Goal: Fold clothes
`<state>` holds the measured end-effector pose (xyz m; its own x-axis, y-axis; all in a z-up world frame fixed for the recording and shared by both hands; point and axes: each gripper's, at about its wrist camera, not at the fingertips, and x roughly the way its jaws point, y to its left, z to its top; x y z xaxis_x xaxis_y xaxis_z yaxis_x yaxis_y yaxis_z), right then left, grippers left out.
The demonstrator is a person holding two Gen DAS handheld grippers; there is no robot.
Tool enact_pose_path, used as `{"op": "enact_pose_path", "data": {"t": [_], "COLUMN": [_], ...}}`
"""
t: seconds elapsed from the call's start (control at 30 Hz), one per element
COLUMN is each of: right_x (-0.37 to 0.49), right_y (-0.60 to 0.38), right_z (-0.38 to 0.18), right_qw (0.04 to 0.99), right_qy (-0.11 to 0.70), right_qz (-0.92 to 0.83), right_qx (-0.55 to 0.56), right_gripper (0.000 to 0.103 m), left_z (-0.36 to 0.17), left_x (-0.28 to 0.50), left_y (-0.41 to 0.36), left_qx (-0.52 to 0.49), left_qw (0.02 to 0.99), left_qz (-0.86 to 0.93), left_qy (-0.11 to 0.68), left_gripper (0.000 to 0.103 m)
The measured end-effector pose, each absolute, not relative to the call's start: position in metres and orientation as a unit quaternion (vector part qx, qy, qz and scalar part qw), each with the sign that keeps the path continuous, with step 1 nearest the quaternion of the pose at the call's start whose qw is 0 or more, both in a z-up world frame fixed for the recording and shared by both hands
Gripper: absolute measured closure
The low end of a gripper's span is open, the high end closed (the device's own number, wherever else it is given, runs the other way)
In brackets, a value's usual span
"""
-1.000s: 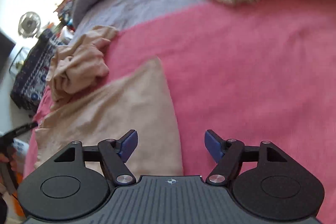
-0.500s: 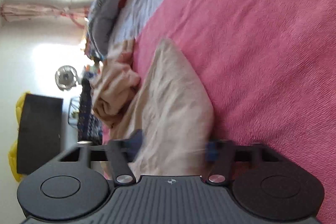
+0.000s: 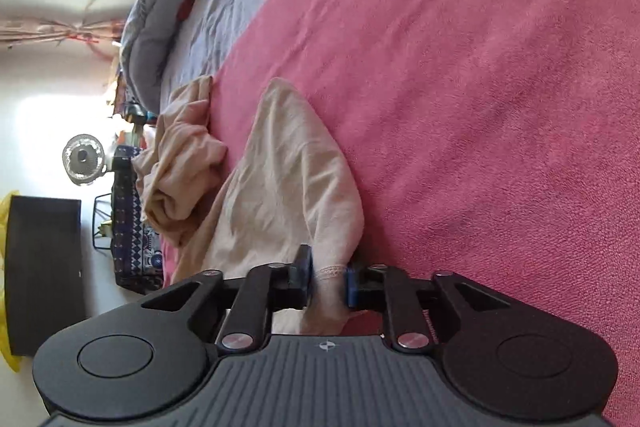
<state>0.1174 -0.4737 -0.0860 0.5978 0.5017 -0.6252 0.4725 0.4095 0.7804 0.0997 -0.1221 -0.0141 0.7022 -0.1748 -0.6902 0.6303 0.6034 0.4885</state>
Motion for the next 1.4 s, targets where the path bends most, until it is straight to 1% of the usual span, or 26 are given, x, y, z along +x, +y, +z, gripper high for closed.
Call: {"op": "enact_pose_path", "data": {"t": [0.03,0.07,0.1,0.17,0.2,0.23,0.3,0.33,0.37,0.43,0.47,0.53,0.67,0.73,0.8,0.83,0.87,0.9,0.93,0.97,1.03,1.07,1.17,1.23,1.33,1.4], "right_x": [0.115,0.113,0.111,0.111,0.113,0.115,0.116,0.114,0.111,0.106,0.102,0.096,0.099,0.093,0.085,0.082,0.079,0.076,0.075,0.075,0.082,0.086,0.100,0.112,0.145,0.168], "right_y": [-0.472,-0.470,-0.467,-0.460,-0.458,-0.456,-0.454,-0.455,-0.456,-0.457,-0.458,-0.459,-0.457,-0.457,-0.457,-0.458,-0.458,-0.459,-0.459,-0.459,-0.456,-0.454,-0.442,-0.425,-0.373,-0.324], "right_z": [-0.090,-0.095,-0.101,-0.108,-0.110,-0.113,-0.120,-0.116,-0.110,-0.096,-0.088,-0.077,-0.091,-0.099,-0.100,-0.101,-0.104,-0.109,-0.112,-0.112,-0.100,-0.090,-0.051,-0.021,0.012,0.022], "right_qw": [0.703,0.693,0.682,0.673,0.666,0.651,0.616,0.612,0.614,0.622,0.629,0.647,0.700,0.700,0.704,0.707,0.705,0.697,0.691,0.689,0.703,0.714,0.759,0.788,0.820,0.834], "right_qy": [0.444,0.439,0.434,0.424,0.425,0.427,0.419,0.409,0.400,0.382,0.376,0.372,0.456,0.439,0.408,0.391,0.378,0.369,0.366,0.366,0.380,0.385,0.393,0.392,0.401,0.417], "right_qz": [0.019,0.027,0.033,0.026,0.016,0.004,-0.016,-0.017,-0.015,-0.009,-0.005,-0.003,-0.071,-0.074,-0.084,-0.092,-0.098,-0.102,-0.107,-0.111,-0.117,-0.116,-0.107,-0.084,-0.025,0.020], "right_qx": [0.555,0.571,0.588,0.605,0.613,0.628,0.667,0.677,0.680,0.683,0.680,0.666,0.545,0.559,0.575,0.581,0.591,0.607,0.614,0.615,0.590,0.572,0.508,0.468,0.406,0.361], "right_gripper": [0.032,0.030,0.030,0.037,0.057,0.086,0.087,0.088,0.088,0.090,0.090,0.090,0.088,0.084,0.077,0.075,0.075,0.077,0.080,0.082,0.087,0.088,0.089,0.090,0.090,0.090], "left_z": [-0.019,-0.025,-0.033,-0.051,-0.059,-0.065,-0.067,-0.065,-0.061,-0.048,-0.040,-0.026,-0.013,-0.008,0.005,0.011,0.015,0.015,0.009,-0.005,-0.033,-0.036,-0.022,-0.004,0.014,0.019], "left_x": [0.096,0.095,0.094,0.095,0.097,0.099,0.104,0.106,0.107,0.104,0.104,0.104,0.117,0.128,0.138,0.143,0.147,0.151,0.154,0.158,0.161,0.157,0.150,0.146,0.140,0.136], "left_y": [-0.127,-0.132,-0.135,-0.140,-0.142,-0.142,-0.143,-0.145,-0.145,-0.143,-0.140,-0.130,-0.105,-0.091,-0.075,-0.069,-0.065,-0.067,-0.074,-0.082,-0.093,-0.091,-0.076,-0.051,-0.003,0.027], "left_qx": [0.390,0.406,0.429,0.477,0.500,0.516,0.517,0.511,0.507,0.494,0.480,0.451,0.381,0.334,0.245,0.193,0.153,0.135,0.143,0.172,0.228,0.230,0.210,0.163,0.114,0.097], "left_qw": [0.838,0.833,0.826,0.810,0.800,0.793,0.782,0.776,0.773,0.778,0.785,0.803,0.841,0.861,0.889,0.902,0.911,0.915,0.916,0.908,0.885,0.886,0.892,0.905,0.914,0.912], "left_qz": [-0.248,-0.251,-0.251,-0.247,-0.246,-0.249,-0.272,-0.286,-0.293,-0.293,-0.291,-0.277,-0.210,-0.169,-0.148,-0.147,-0.145,-0.145,-0.143,-0.131,-0.101,-0.100,-0.092,-0.080,-0.034,0.007], "left_qy": [0.291,0.279,0.266,0.236,0.221,0.209,0.216,0.233,0.244,0.256,0.262,0.273,0.322,0.344,0.356,0.357,0.356,0.350,0.346,0.359,0.393,0.391,0.388,0.385,0.387,0.399], "left_gripper": [0.040,0.040,0.040,0.040,0.039,0.039,0.054,0.071,0.080,0.088,0.086,0.078,0.073,0.073,0.071,0.063,0.057,0.056,0.052,0.050,0.050,0.050,0.049,0.047,0.041,0.041]}}
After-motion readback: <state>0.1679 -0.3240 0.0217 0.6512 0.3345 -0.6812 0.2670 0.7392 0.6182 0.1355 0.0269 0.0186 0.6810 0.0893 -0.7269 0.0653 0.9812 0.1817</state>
